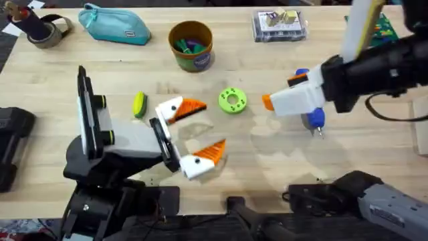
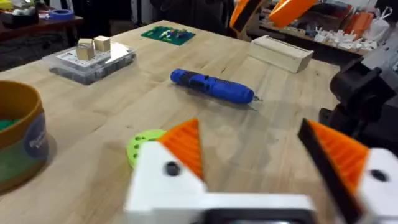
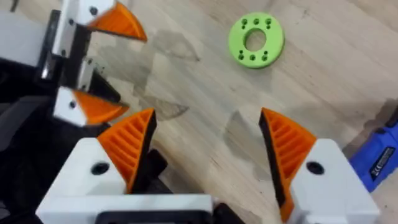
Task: Pick up the gripper from the table and insert it into the empty holder that is missing its gripper. Then pick up a screw, insert it into the mounting hole, and use the screwdriver to tighten it. Finally, clean up the table by picking up the vegetable and placing it into the bucket.
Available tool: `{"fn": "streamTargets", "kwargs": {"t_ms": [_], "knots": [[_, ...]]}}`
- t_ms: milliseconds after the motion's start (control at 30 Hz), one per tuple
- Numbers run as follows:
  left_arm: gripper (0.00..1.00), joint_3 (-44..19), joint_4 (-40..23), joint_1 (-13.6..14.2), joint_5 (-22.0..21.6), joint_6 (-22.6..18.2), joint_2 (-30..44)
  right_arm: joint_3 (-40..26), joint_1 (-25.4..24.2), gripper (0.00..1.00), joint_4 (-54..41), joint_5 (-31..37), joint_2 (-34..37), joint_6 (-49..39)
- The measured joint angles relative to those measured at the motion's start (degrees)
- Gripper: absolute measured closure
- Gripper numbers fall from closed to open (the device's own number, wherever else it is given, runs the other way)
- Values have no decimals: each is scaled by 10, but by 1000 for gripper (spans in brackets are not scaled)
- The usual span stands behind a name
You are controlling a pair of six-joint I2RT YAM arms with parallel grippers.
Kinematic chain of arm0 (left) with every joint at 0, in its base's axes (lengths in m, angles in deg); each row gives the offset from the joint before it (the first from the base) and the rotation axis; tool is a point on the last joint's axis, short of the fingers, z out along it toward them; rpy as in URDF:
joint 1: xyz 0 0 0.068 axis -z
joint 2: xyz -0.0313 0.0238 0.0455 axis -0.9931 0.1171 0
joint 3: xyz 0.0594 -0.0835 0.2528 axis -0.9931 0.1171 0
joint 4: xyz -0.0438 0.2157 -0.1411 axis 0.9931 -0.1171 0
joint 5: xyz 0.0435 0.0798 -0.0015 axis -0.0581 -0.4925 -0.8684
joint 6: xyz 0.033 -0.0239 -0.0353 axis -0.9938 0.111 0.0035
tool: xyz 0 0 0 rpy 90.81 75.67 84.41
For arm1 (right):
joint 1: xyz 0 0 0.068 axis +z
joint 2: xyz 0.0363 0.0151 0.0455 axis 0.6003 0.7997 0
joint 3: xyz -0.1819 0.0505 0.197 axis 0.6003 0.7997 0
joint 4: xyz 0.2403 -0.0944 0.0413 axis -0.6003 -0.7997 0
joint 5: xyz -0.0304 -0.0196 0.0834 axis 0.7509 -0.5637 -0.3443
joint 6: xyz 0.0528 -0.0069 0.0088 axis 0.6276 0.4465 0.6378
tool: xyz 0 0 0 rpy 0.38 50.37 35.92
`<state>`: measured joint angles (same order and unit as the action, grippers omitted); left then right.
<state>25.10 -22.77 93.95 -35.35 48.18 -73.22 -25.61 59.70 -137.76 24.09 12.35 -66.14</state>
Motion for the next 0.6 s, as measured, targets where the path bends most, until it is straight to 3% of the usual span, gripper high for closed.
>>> {"fn": "streamTargets", "kwargs": {"t_ms": [100,200,233,333,467,600], "knots": [[443,0,0,0,0,2,0,0,0,17,0,-9,-7,-8],[902,0,0,0,0,-1,0,0,0,17,1,-12,-6,-12],[974,0,0,0,0,-2,0,0,0,17,1,-11,-6,-14],[995,0,0,0,0,-2,0,0,0,17,0,14,-6,-20],[995,0,0,0,0,-2,0,0,-7,17,-3,110,-5,-11],[996,0,0,0,0,-2,0,0,-53,17,-11,189,8,-2]]}}
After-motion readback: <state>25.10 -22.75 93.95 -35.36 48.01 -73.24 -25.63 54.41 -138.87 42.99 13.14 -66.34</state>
